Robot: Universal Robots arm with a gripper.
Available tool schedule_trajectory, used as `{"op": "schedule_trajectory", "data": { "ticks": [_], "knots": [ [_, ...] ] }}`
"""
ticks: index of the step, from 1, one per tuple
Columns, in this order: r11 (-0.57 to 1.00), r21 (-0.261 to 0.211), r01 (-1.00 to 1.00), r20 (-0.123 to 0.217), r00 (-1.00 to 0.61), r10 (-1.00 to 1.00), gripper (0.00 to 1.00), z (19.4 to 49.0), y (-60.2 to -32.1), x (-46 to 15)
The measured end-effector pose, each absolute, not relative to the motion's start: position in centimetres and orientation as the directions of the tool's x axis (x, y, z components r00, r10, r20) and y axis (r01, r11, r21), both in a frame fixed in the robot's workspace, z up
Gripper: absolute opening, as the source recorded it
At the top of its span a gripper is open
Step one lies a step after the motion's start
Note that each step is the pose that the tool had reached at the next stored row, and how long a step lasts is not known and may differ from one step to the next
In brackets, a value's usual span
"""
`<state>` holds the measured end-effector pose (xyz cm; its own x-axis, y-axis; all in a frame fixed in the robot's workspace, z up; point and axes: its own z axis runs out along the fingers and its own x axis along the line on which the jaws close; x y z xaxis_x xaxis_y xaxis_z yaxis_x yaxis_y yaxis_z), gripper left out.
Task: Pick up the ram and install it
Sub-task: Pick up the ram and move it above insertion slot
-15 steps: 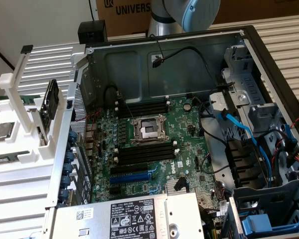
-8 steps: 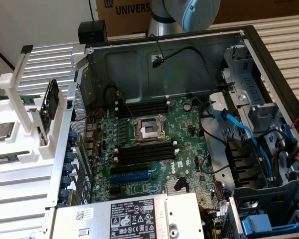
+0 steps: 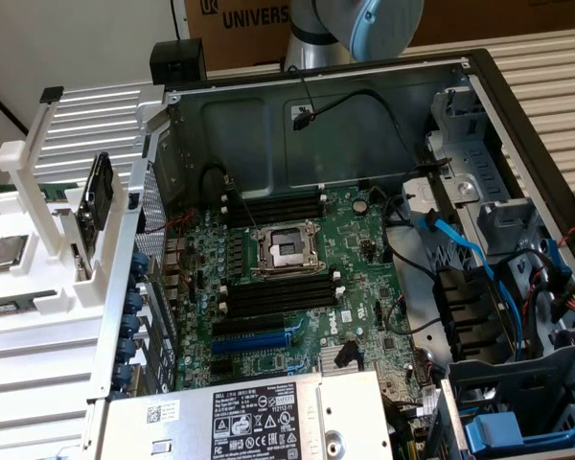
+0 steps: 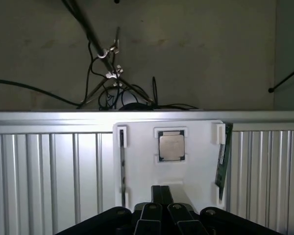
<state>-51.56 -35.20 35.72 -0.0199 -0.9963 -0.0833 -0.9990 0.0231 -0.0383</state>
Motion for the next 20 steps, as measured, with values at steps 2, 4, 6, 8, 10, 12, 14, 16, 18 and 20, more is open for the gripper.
{"op": "schedule_trajectory", "data": {
  "ticks": [2,4,6,8,10,12,14,16,18,20],
  "knots": [
    [0.023,-0.037,-0.999,-0.083,-0.02,-0.996,0.1,35.3,-35.3,-51.6],
    [0.023,-0.037,-0.999,-0.083,-0.02,-0.996,0.1,35.0,-35.4,-51.6],
    [0.023,-0.036,-0.999,-0.083,-0.02,-0.996,0.1,34.4,-35.4,-51.6],
    [0.023,-0.034,-0.999,-0.083,-0.02,-0.996,0.1,34.1,-35.5,-51.6],
    [0.023,-0.029,-0.999,-0.083,-0.021,-0.996,0.1,33.8,-35.8,-51.6],
    [0.023,-0.024,-0.999,-0.083,-0.021,-0.996,0.1,33.5,-36.5,-51.6],
    [0.023,-0.015,-1.0,-0.083,-0.022,-0.996,0.1,33.2,-37.3,-51.6],
    [0.023,0.002,-1.0,-0.082,-0.023,-0.996,0.1,33.0,-38.7,-51.6],
    [0.023,0.014,-1.0,-0.082,-0.024,-0.996,0.1,32.7,-39.6,-51.5],
    [0.023,0.021,-1.0,-0.082,-0.025,-0.996,0.1,32.5,-40.1,-51.4]
  ]
}}
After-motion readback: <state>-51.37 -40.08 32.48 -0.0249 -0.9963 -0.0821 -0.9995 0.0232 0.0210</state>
